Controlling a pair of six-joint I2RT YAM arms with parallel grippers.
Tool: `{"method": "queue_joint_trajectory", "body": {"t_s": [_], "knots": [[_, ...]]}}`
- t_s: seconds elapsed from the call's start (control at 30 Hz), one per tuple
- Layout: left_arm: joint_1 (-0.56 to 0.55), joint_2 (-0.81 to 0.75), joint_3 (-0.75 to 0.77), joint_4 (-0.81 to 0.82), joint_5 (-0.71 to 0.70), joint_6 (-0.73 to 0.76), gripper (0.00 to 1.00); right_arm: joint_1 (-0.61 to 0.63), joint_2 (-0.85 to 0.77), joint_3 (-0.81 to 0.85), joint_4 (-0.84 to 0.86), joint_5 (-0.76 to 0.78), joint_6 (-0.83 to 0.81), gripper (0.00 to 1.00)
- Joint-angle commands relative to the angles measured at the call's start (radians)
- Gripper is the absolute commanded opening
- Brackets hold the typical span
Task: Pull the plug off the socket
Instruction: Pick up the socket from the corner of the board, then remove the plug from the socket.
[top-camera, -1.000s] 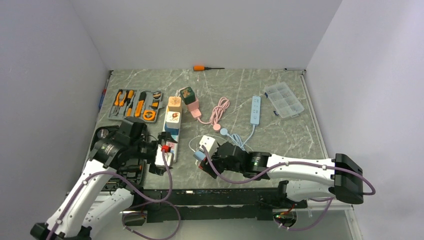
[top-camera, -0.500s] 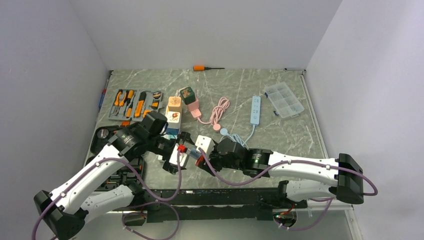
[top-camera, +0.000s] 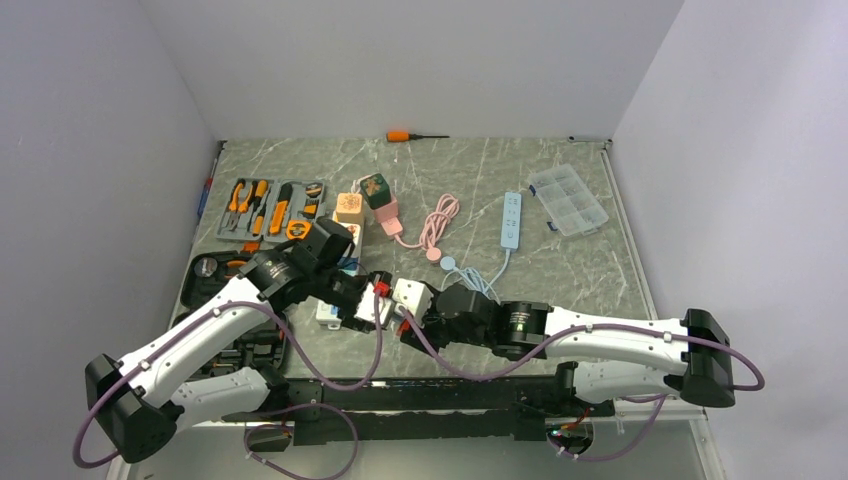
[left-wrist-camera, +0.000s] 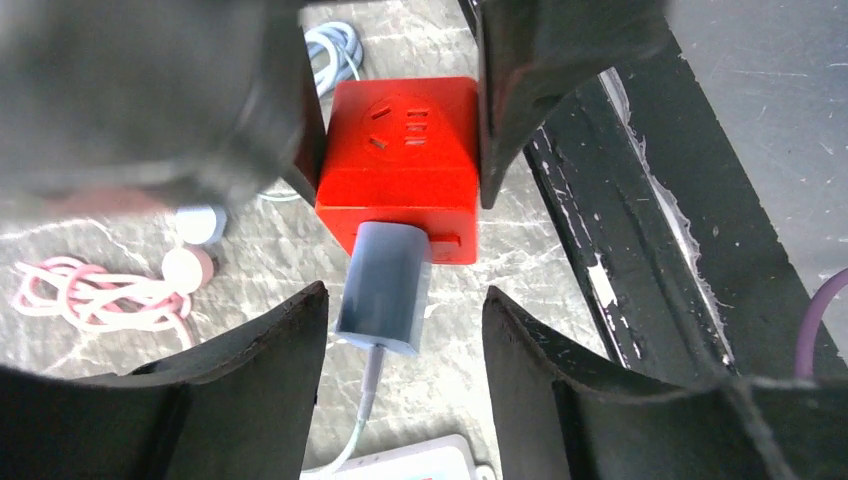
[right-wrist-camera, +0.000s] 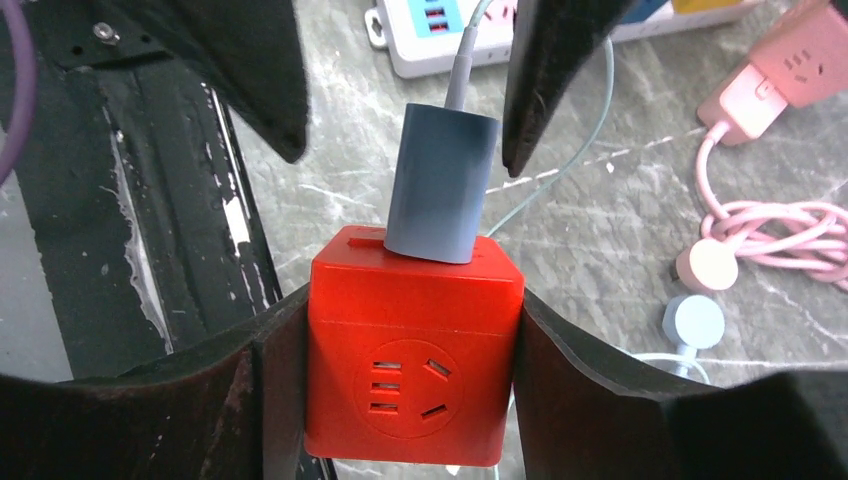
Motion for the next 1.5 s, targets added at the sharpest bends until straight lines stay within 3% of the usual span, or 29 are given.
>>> {"method": "queue_joint_trajectory", "body": {"t_s": [0.0,0.33,0.5,0.57,0.73,0.87,1.2,1.37,1.47], "knots": [[-0.006,0.025,0.031,-0.006,-0.031,-0.074,0.61,0.032,-0.055,0.043,0.111,0.021,-0.036,0.0],[-0.005,0.034,0.029,0.054,-0.011,-0.153,0.5,0.036,-0.075,0.031,0.174,0.037,-0.036,0.0],[-0.006,0.022,0.03,0.037,0.005,-0.172,0.51,0.036,-0.083,0.012,0.218,0.057,-0.036,0.0],[-0.006,0.003,0.029,0.038,0.007,-0.187,0.56,0.036,-0.092,0.004,0.219,0.061,-0.026,0.0],[0.016,-0.105,0.006,0.134,0.018,-0.285,0.79,0.036,-0.143,-0.028,0.22,0.055,0.006,0.0],[0.023,-0.173,-0.018,0.205,0.024,-0.317,0.84,0.036,-0.183,-0.045,0.22,0.031,0.02,0.0],[0.027,-0.125,0.046,0.166,0.076,-0.303,0.96,0.036,-0.179,0.026,0.168,-0.009,-0.025,0.0],[0.026,-0.079,0.072,0.103,0.092,-0.257,0.93,0.037,-0.172,0.062,0.156,-0.005,-0.068,0.0],[0.027,-0.057,0.091,0.092,0.103,-0.258,0.81,0.035,-0.158,0.08,0.148,-0.003,-0.089,0.0]]}}
